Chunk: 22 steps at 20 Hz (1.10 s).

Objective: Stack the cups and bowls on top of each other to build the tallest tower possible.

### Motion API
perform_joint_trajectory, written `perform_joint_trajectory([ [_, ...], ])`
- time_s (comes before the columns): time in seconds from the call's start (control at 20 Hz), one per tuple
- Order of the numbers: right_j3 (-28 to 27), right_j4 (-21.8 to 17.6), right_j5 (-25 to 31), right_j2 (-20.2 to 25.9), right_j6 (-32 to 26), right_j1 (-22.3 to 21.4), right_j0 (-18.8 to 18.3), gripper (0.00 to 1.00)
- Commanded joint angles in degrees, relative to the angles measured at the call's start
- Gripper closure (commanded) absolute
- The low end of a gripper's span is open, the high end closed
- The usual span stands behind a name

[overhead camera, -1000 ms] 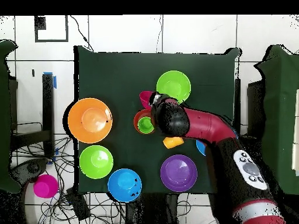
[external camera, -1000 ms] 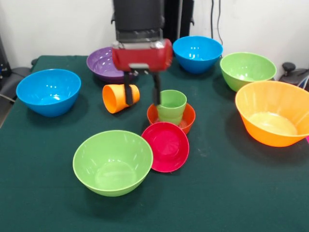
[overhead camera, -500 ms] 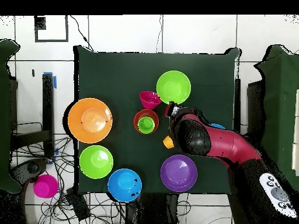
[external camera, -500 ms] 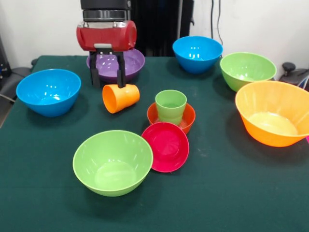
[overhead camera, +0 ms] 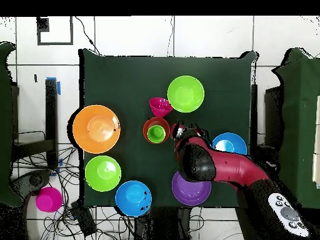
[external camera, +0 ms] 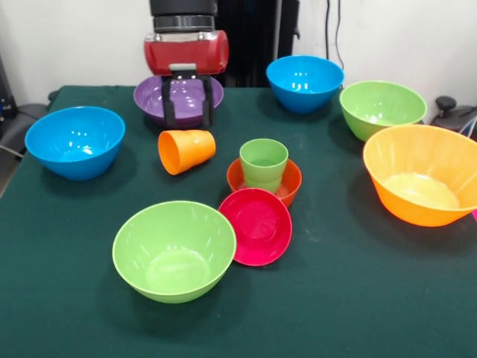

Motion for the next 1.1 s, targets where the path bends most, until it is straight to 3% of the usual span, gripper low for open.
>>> perform_joint_trajectory([
  [0.05,8.0,-2.3,1.3,2.4,5.4,0.4,1.9,0.00],
  [0.35,6.4,-1.1,2.6,1.7,5.1,2.3,2.9,0.00],
  [0.85,-3.5,-2.9,-0.5,2.4,2.5,13.5,3.3,0.00],
  [1.1,-1.6,-2.2,0.6,1.7,3.4,9.8,3.5,0.00],
])
